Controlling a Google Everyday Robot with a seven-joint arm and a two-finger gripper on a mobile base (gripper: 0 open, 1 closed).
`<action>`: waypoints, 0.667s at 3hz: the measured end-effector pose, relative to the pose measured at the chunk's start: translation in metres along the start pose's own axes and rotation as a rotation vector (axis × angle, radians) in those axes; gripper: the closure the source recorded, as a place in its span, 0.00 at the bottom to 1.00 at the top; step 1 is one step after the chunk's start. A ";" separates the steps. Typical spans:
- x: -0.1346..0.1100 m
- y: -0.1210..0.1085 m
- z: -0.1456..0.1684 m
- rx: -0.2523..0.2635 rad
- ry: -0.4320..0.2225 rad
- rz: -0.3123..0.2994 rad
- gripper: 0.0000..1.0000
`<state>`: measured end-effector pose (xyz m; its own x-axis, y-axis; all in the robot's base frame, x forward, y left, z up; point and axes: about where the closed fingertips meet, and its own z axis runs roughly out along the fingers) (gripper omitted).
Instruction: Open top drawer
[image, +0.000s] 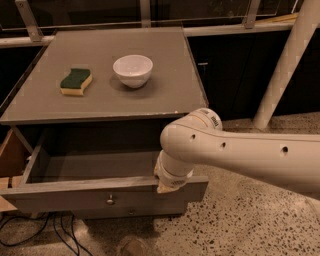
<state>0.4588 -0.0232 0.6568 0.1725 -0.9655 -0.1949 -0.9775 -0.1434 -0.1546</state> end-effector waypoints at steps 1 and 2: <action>0.000 0.000 0.000 0.000 0.000 0.000 0.51; 0.000 0.000 0.000 0.000 0.000 0.000 0.28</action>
Offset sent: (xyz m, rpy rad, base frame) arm 0.0000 0.0000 0.0000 0.0000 0.0000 0.0000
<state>0.4588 -0.0232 0.6568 0.1725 -0.9655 -0.1949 -0.9775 -0.1434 -0.1546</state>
